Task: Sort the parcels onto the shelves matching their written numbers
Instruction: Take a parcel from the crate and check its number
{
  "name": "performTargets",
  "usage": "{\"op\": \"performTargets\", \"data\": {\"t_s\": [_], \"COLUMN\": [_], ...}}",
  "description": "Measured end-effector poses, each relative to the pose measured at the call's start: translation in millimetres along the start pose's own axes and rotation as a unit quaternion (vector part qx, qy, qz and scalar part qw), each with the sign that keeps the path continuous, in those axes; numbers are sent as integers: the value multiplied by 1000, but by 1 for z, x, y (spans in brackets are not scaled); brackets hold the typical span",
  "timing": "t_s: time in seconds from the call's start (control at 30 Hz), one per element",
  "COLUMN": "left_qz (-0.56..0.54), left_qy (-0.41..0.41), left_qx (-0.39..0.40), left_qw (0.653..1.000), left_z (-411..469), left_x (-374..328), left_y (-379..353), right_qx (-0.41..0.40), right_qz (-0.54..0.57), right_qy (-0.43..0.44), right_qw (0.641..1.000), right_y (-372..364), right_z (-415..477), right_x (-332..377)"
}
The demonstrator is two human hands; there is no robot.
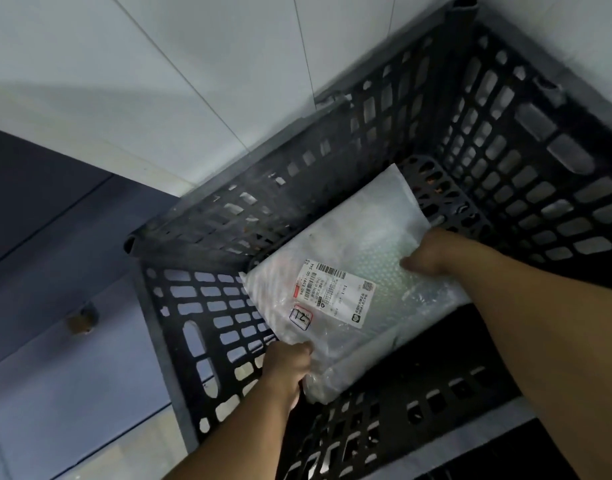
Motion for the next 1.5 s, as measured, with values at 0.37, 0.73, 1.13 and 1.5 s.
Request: {"op": "performTargets", "data": {"t_s": [0.37,0.73,1.13,1.5], "left_qz": [-38,-120,-165,-169], "left_qy": [-51,-207,-317,-433], "left_qx": [-42,-108,-106,-86], "left_qw": [997,965,928,881], "left_z": [-46,-161,-314,-445], "left_x": [-33,-92,-127,-132], "left_y": [35,87,122,179], "right_qx": [-79,-173,-255,-321], "right_qz": [18,112,160,289], "right_qy": [45,130,112,118], "right_qw": [996,970,947,894], "right_y": [41,133,193,185], "right_z": [-56,-202,-366,-512], "right_x": [-20,-49,-151,-229]}}
Point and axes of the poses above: each hand's wrist, its own z-axis towards the middle knuckle, its own y-axis out of the back of the hand, x = y × z, the point moved 6 cm from there along z, towards the middle knuckle, and after that the axes turned 14 degrees about -y, right-handed, at the moved point
